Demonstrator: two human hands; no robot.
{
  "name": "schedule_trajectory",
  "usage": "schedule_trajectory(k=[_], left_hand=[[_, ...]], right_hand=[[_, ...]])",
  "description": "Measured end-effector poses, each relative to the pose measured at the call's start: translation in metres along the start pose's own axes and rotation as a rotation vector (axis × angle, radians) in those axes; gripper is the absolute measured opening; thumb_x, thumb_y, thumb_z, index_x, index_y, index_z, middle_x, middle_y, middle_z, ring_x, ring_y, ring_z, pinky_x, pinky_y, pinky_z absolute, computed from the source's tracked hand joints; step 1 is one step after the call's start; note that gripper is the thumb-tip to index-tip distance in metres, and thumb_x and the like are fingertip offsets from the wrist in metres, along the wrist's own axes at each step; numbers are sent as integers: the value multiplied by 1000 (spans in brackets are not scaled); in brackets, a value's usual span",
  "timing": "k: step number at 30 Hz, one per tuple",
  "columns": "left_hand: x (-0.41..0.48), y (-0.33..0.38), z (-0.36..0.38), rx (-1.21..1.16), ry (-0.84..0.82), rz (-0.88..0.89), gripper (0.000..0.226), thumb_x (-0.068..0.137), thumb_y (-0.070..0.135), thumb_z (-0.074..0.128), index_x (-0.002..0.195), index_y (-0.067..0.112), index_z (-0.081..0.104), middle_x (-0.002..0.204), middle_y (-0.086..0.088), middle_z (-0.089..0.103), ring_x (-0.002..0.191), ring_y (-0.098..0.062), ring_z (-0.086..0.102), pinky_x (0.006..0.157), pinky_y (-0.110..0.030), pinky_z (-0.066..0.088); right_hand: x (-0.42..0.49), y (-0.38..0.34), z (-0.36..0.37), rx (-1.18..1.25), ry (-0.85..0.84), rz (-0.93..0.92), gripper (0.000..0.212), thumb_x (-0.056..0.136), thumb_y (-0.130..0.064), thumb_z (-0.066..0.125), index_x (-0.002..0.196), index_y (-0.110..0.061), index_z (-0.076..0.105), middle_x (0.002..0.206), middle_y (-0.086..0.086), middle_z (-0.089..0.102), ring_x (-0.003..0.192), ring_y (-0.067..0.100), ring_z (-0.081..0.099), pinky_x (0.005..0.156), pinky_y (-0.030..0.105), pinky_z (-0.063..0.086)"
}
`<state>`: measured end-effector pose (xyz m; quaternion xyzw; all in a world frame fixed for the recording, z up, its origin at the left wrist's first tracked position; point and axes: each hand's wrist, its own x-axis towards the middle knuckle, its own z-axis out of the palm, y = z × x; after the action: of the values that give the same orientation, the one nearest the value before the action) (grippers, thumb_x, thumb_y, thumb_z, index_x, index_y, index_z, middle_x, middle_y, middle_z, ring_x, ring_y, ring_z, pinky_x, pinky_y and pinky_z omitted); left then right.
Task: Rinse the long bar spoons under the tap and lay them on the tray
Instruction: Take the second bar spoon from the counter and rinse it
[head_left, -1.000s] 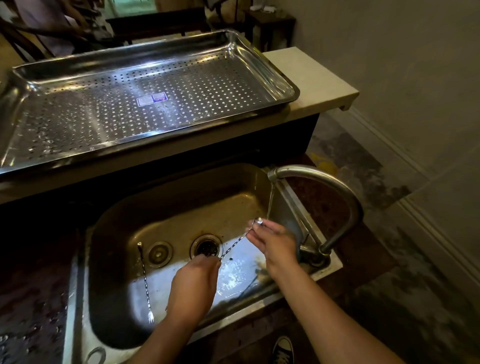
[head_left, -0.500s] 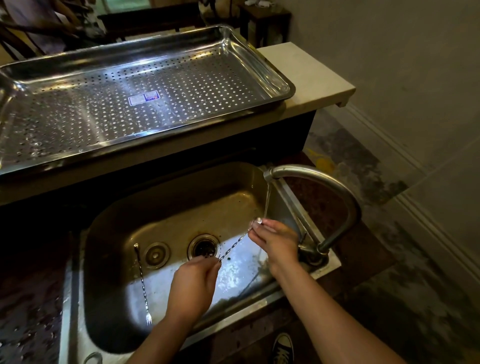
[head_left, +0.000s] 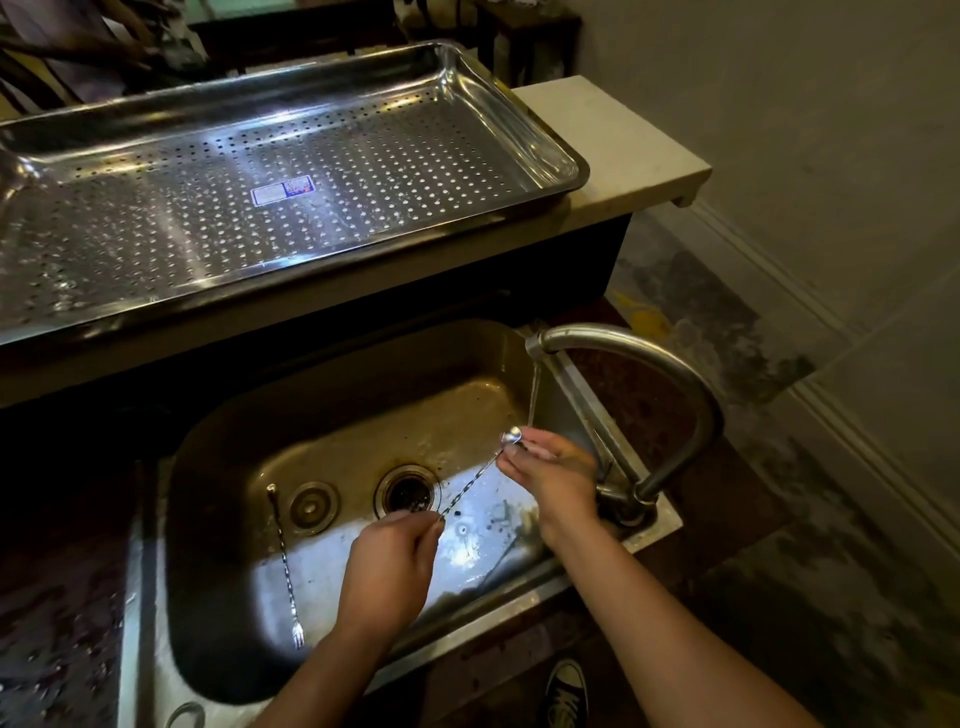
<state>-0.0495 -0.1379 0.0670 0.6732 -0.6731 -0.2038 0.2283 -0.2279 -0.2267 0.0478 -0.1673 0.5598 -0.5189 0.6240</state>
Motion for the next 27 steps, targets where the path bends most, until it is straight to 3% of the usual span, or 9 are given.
schedule_trajectory(k=[5,10,14,20,24,27], left_hand=[[-1,10,-2,172,-46,-19,10,89,14,60,82,16,67,71,-3,61,63,-27,58,54,-39,49],[-2,20,-8,278,-78,31,15,76,2,68,72,14,59,64,-4,54,52,-31,54,42,-33,40],[0,13,-3,198,-9,45,15,87,11,62,73,15,60,63,-3,54,55,-27,53,47,-35,40],[-2,0,1,-25,5,14,24,89,29,53,73,17,66,62,4,60,61,-14,53,55,-34,43],[-2,2,4,-54,19,4,25,88,29,52,71,17,64,59,5,58,58,-9,51,53,-34,41],[-3,1,5,-83,22,-28,25,91,26,56,69,16,62,56,5,55,56,-9,49,53,-33,39]], right_hand=[[-2,4,3,-12,38,-24,20,84,4,76,96,-11,72,81,4,80,75,19,78,63,19,59],[1,0,8,2,68,-21,14,87,2,73,95,-9,71,85,9,77,69,17,77,60,21,59],[-3,-5,10,19,69,-2,7,92,-3,70,99,-2,70,75,8,77,64,17,76,57,23,59],[-12,-8,9,57,-57,42,23,87,13,66,96,-9,70,91,13,77,72,20,77,66,25,63],[-12,-7,11,62,-23,13,12,93,0,67,104,-2,70,92,14,77,74,22,77,65,26,62],[-10,-6,9,94,-70,69,14,96,4,60,106,1,69,93,17,77,77,25,77,68,31,63]])
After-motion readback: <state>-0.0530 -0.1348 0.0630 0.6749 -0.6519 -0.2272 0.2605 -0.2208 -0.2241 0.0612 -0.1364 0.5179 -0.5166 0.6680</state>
